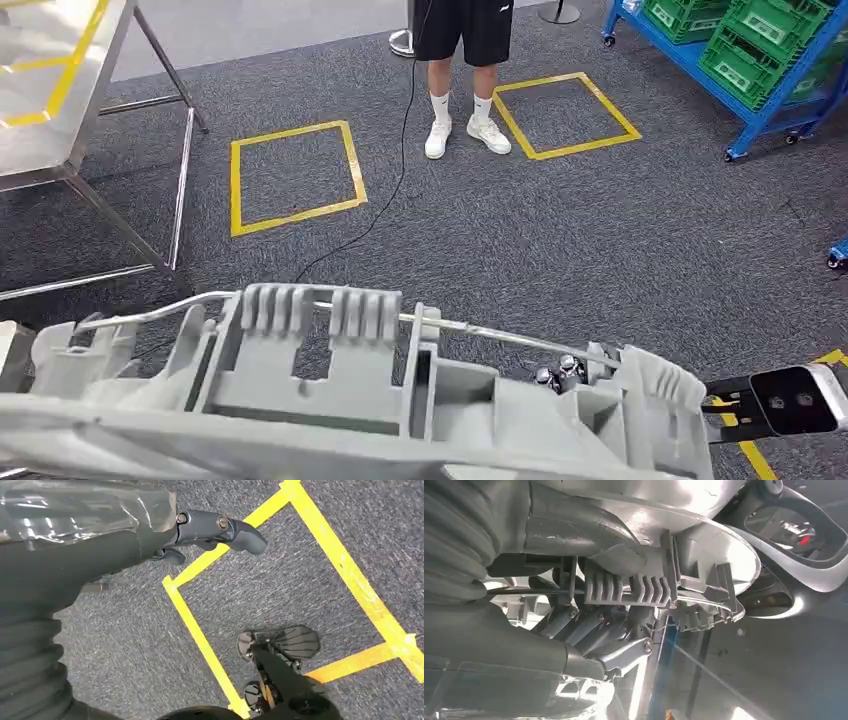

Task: Take the parts from the cabinet and place them on the table.

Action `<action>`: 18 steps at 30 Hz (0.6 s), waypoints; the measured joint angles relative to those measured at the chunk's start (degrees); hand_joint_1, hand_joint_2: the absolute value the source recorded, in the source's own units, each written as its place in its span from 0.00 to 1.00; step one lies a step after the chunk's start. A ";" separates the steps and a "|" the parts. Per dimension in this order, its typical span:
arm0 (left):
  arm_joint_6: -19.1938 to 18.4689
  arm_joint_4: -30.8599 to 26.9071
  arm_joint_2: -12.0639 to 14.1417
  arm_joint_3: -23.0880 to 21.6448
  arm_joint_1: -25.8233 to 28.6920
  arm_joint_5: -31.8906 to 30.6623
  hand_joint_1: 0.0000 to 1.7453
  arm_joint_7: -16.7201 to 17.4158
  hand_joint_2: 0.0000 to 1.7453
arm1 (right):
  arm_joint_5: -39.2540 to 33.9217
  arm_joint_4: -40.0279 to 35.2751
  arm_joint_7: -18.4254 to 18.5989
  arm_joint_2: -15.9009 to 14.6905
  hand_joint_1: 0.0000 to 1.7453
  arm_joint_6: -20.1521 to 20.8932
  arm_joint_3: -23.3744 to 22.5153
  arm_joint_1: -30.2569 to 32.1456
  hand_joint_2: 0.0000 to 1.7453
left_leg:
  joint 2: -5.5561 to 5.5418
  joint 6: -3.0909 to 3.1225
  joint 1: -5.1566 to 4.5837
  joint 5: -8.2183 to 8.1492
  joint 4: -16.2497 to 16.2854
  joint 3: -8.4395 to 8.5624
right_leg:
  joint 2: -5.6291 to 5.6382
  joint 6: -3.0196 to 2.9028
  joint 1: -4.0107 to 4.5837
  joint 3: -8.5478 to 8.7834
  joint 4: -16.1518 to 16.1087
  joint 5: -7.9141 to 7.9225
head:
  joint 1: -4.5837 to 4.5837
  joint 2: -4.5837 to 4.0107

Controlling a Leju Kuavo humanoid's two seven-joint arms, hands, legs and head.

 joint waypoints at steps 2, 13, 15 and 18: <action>0.00 0.00 -0.04 0.00 -0.02 0.00 0.00 0.00 1.00 | 0.00 0.02 -0.02 0.04 0.95 0.09 -0.04 0.04 1.00 | 1.48 -0.19 0.20 -4.17 9.50 -4.69 | -1.03 -0.26 0.39 0.03 0.02 -0.17 | 0.06 0.00; 0.00 0.04 0.61 -0.11 -0.07 0.20 0.00 0.09 1.00 | 0.02 0.24 -0.42 0.46 0.95 0.33 0.15 -1.21 1.00 | 4.19 2.06 -1.40 2.73 -5.55 2.76 | -6.44 0.76 1.09 1.65 -0.93 -1.15 | -0.09 0.00; -0.02 0.07 0.48 -0.13 -0.07 0.20 0.00 0.11 1.00 | 0.09 0.37 -0.46 0.46 0.95 0.33 0.22 -1.44 1.00 | 3.06 2.65 -0.73 3.60 -6.73 3.90 | -2.49 0.57 0.82 0.20 2.26 -2.88 | -0.02 0.00; -0.13 0.07 0.39 -0.11 -0.30 0.20 0.00 0.11 1.00 | 0.04 0.70 -0.68 0.35 0.95 0.33 0.22 -1.37 1.00 | 0.81 2.76 -0.75 3.60 -6.73 3.85 | -0.72 0.41 0.74 -6.68 15.38 -7.38 | 0.39 0.00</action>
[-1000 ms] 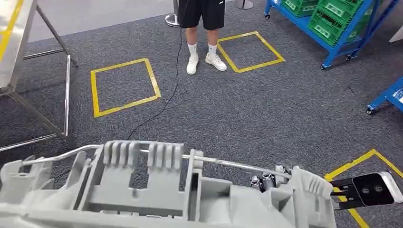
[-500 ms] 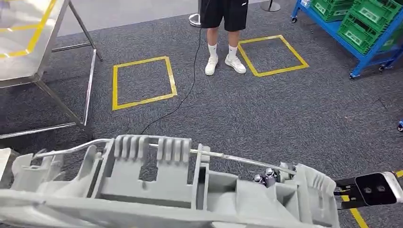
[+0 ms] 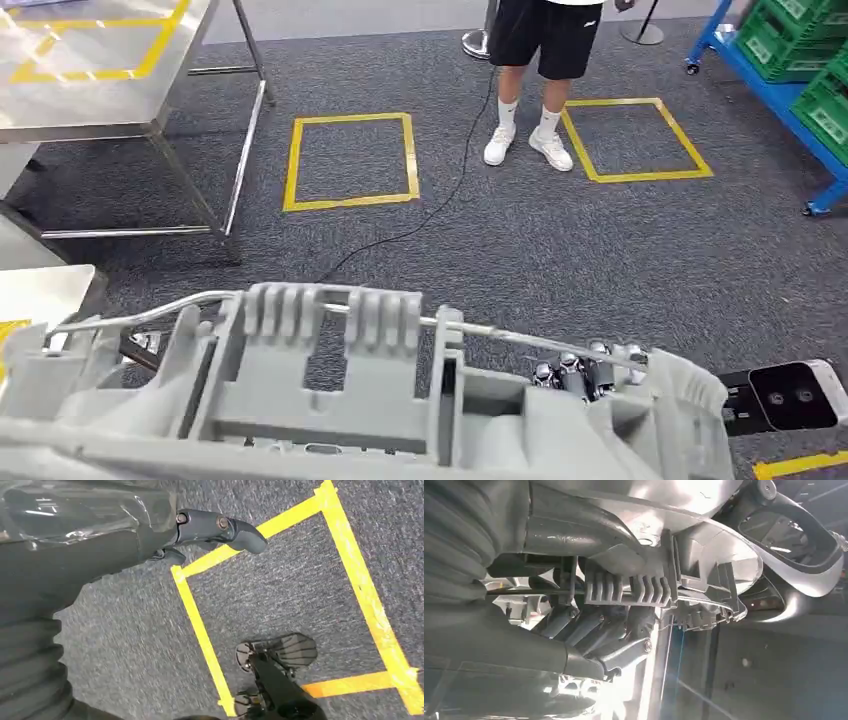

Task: Take the parts from the cabinet and place them on the table.

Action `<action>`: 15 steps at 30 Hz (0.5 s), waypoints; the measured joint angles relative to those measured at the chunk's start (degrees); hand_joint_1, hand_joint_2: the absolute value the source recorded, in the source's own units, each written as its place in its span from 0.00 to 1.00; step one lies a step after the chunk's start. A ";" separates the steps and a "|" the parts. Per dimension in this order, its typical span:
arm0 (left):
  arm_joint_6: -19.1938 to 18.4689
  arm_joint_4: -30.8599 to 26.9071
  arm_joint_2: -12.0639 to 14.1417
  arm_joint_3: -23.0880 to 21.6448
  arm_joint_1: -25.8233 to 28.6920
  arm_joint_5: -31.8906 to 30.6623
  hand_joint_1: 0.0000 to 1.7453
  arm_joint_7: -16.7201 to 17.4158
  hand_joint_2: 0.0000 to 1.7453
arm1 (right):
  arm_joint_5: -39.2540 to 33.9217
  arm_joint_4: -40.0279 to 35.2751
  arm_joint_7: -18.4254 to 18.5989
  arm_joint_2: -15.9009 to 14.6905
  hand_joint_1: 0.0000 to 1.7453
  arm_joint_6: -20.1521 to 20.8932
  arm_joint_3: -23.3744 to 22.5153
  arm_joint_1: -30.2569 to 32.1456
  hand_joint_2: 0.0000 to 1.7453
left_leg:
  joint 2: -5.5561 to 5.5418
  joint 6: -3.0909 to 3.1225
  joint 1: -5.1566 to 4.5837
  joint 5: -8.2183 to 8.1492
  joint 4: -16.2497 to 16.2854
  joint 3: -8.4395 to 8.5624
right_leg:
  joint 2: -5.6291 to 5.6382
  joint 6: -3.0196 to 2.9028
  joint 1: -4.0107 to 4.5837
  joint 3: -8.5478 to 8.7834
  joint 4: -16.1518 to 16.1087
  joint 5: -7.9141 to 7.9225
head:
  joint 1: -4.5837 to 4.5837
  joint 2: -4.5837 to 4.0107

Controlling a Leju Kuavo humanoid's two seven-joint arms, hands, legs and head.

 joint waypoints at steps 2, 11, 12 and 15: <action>-0.15 0.00 -0.04 -0.02 0.06 0.00 0.00 0.00 1.00 | 0.04 0.31 -0.04 -0.20 0.95 0.00 0.00 0.03 1.00 | -1.47 -0.04 0.03 -0.02 0.04 0.08 | 0.06 0.82 -0.13 -1.09 0.54 0.95 | 0.00 0.00; -0.87 0.33 0.26 -0.07 -0.09 -1.05 0.00 0.59 1.00 | 1.36 0.66 -2.01 -0.70 0.95 0.59 -1.05 0.66 1.00 | -4.59 -2.44 0.65 -1.07 1.73 -0.85 | 1.50 0.00 -0.83 6.15 -15.94 8.52 | 0.07 0.00; -0.90 0.33 0.18 -0.09 -0.12 -1.05 0.00 0.66 1.00 | 1.51 0.66 -2.12 -0.70 0.95 0.59 -1.22 0.89 1.00 | -1.94 -2.69 0.36 -2.18 3.34 -1.74 | 1.13 -0.43 -0.76 6.32 -15.95 8.42 | -0.13 0.00; -0.90 0.57 0.11 -0.09 -0.55 -1.09 0.00 0.68 1.00 | 1.79 0.66 -2.38 -0.72 0.95 0.59 -1.90 1.67 1.00 | 0.54 -3.23 0.81 -8.06 16.10 -8.01 | -0.31 -0.88 -0.30 6.35 -15.93 8.14 | -0.39 0.00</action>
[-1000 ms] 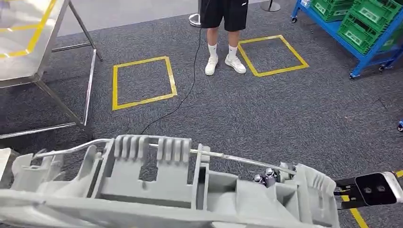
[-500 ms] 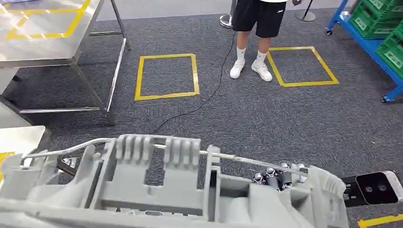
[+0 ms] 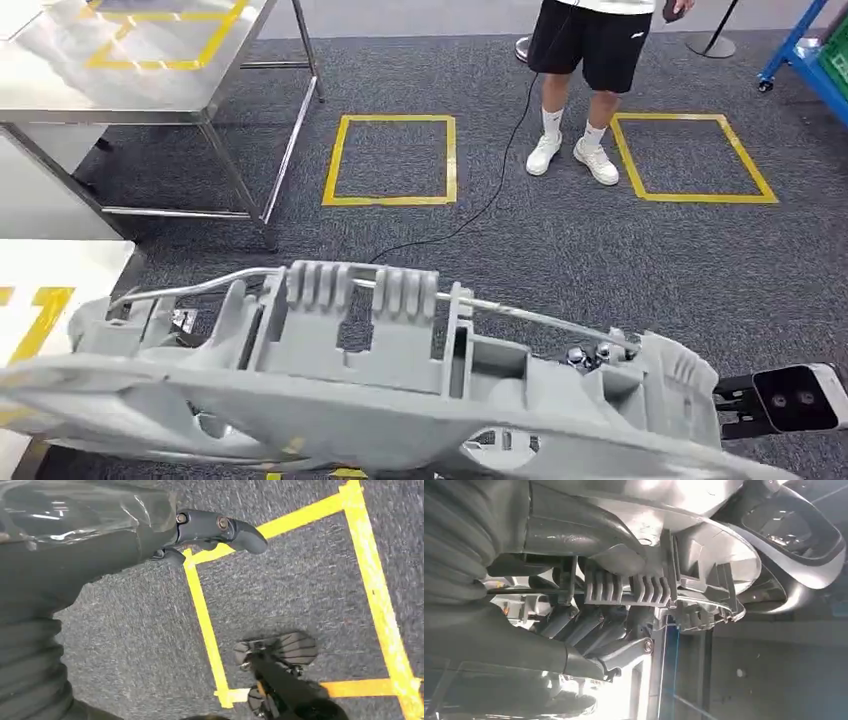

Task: Take the parts from the cabinet and place them on the table.

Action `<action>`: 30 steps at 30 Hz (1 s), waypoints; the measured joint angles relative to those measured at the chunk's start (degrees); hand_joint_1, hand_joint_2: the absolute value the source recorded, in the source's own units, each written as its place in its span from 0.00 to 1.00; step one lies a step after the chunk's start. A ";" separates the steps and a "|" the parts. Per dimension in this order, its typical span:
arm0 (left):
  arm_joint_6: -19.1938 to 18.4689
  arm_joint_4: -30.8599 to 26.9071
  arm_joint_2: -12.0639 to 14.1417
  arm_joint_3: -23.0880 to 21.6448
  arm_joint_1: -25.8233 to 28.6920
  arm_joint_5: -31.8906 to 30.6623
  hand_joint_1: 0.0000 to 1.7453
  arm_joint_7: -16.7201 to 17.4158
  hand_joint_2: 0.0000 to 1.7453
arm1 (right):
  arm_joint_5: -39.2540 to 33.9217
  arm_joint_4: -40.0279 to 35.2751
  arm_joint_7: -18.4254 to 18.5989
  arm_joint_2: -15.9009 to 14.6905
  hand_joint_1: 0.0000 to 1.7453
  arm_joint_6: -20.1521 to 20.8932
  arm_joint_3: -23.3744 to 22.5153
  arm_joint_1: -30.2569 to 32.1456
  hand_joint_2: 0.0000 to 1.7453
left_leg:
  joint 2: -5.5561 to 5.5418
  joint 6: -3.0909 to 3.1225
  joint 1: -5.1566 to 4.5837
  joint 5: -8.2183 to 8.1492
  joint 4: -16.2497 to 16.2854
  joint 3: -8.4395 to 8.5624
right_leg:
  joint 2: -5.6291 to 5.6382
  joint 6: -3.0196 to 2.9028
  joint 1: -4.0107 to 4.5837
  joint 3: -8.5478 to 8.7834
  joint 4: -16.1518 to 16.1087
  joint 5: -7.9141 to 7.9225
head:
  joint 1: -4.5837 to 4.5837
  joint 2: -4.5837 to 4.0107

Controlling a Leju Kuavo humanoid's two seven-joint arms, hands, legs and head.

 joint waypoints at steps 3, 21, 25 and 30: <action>0.00 0.09 -0.15 -0.04 0.06 -0.02 0.00 0.00 1.00 | 0.20 0.02 0.00 0.00 0.95 0.00 -0.26 0.42 1.00 | 0.33 0.02 0.14 1.58 0.78 -0.77 | -1.59 -0.16 0.19 0.07 0.01 -0.17 | 0.00 0.00; -2.31 1.40 -1.14 0.00 -0.31 -1.22 0.00 -0.02 1.00 | 1.68 0.04 -0.42 -0.76 0.95 -1.24 -2.69 1.82 1.00 | -4.49 2.17 -0.04 7.32 -15.38 8.49 | 2.48 3.93 -0.93 -1.12 1.28 0.00 | 0.53 0.00; -3.48 2.80 -1.66 -0.07 -0.41 -1.84 0.00 -0.04 1.00 | 2.10 0.04 -0.37 -1.16 0.95 -1.29 -2.78 2.16 1.00 | -5.70 0.96 0.03 7.12 -15.08 7.87 | 2.15 1.83 -0.11 -0.53 0.21 0.42 | 0.53 0.00; -4.22 3.89 -2.31 -0.18 -1.49 -2.16 0.00 -0.15 1.00 | 2.27 0.02 -0.35 -1.20 0.95 -1.29 -2.78 2.20 1.00 | -0.07 -0.10 0.19 0.65 -2.88 1.94 | 0.02 0.46 -0.29 -0.09 -0.13 0.30 | -0.02 0.00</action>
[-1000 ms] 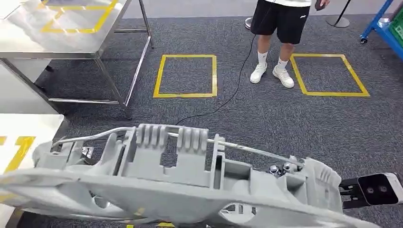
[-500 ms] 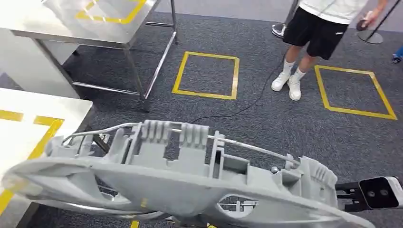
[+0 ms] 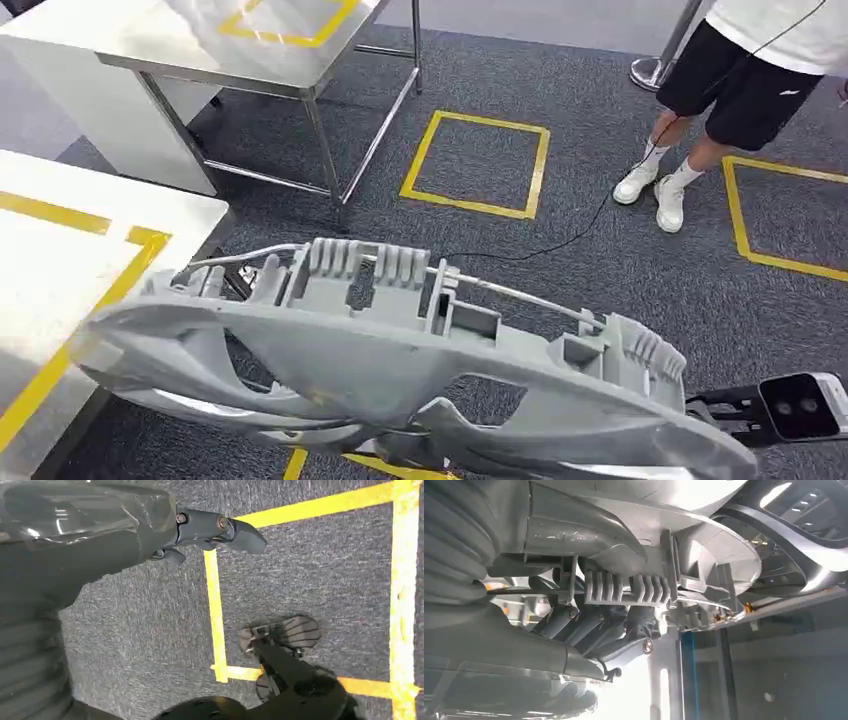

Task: Take the parts from the cabinet and place them on the table.

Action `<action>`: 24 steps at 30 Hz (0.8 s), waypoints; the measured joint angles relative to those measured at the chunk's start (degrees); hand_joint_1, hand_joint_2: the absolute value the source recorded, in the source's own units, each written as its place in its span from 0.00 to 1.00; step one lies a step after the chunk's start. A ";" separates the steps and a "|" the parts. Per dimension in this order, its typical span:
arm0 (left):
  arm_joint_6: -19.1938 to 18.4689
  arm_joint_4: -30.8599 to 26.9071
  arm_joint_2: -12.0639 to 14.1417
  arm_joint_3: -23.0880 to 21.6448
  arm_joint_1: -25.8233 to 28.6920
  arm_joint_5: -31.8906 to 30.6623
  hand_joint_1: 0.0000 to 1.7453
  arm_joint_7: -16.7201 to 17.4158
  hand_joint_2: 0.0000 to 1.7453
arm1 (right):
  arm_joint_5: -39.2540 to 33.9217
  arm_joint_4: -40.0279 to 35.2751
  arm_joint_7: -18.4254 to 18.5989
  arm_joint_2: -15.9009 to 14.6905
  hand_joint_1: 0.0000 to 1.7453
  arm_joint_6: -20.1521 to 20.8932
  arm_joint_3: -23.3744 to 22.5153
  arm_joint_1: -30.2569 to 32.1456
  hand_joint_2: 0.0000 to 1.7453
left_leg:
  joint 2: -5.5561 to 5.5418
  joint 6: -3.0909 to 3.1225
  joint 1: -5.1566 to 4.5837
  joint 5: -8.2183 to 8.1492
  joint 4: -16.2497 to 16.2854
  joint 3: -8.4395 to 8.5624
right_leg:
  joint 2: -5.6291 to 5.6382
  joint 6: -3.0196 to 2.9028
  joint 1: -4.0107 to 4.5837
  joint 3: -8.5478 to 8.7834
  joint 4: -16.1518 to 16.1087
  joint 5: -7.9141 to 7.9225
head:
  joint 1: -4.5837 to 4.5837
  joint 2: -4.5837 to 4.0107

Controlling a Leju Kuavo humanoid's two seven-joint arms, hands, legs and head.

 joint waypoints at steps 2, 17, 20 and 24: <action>-0.09 0.13 -0.46 -0.02 -0.36 -0.20 0.00 -0.07 1.00 | -0.02 0.02 0.24 -0.13 0.95 0.00 0.00 -0.18 1.00 | 0.32 -0.06 0.01 -1.65 6.67 -3.59 | -1.16 -0.14 0.18 -0.02 0.01 -0.12 | -0.02 0.00; 0.53 2.21 -2.12 2.21 0.38 1.31 0.00 -1.73 1.00 | -3.06 0.20 3.82 -0.63 0.95 -0.46 1.55 -2.53 1.00 | -1.39 3.16 -0.56 7.14 -13.17 6.52 | 0.13 0.97 0.58 -7.88 17.42 -7.61 | 0.52 0.00; 0.68 2.32 -2.12 2.69 0.93 1.53 0.00 -1.86 1.00 | -3.06 0.46 3.83 -0.79 0.95 -0.24 1.64 -2.60 1.00 | -3.66 2.91 -0.45 6.99 -12.99 6.70 | 0.53 2.51 0.24 -4.65 9.04 -3.00 | 0.55 0.00; 1.14 2.45 -2.08 3.30 1.23 1.90 0.00 -1.90 1.00 | -3.04 0.50 3.78 -0.79 0.95 -0.13 1.70 -2.70 1.00 | -5.61 1.71 -0.64 6.37 -12.06 6.09 | 2.52 1.53 0.20 -0.30 0.03 0.22 | 0.61 0.00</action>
